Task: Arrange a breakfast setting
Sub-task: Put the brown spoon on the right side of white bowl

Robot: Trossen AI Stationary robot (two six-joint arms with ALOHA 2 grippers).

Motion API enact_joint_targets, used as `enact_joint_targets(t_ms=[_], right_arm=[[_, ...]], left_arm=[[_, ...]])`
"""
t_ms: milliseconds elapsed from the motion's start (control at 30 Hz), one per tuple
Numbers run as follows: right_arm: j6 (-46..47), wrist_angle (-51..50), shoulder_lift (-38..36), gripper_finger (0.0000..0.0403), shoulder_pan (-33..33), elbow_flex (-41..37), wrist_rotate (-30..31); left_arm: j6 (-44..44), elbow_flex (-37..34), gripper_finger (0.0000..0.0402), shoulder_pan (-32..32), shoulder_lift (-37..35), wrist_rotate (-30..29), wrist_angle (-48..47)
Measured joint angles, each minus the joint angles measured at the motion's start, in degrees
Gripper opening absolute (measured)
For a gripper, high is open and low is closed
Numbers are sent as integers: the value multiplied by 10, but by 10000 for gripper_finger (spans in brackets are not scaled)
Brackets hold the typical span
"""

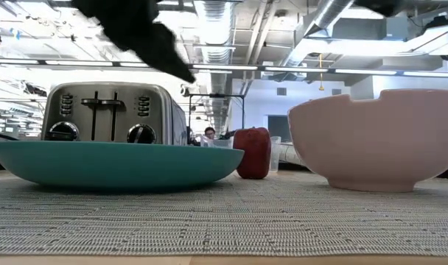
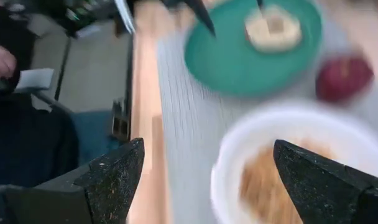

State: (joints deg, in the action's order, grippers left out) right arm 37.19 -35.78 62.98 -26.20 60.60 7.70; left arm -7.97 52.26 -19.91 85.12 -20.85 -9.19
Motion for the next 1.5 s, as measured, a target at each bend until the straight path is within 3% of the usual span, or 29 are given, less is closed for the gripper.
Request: enact_joint_targets(t_ms=[133, 300, 533, 767, 1000, 1500], right_arm=[[161, -122, 0, 382, -38, 39, -19], [379, -227, -1, 372, -102, 59, -36], [674, -363, 1, 360, -225, 55, -51], [882, -437, 1, 349, -343, 54, -51], [956, -430, 3, 340, -406, 28, -47], [943, -338, 9, 260, -410, -43, -42]], left_arm=[[-16, -54, 322, -19, -18, -36, 39], [-27, -94, 322, -19, -16, -36, 96], [-19, -100, 322, -18, -16, -36, 105], [-9, -100, 322, -18, -16, -22, 105], [-12, -100, 322, -18, -16, -14, 104], [-15, -100, 322, -17, -16, -15, 105]])
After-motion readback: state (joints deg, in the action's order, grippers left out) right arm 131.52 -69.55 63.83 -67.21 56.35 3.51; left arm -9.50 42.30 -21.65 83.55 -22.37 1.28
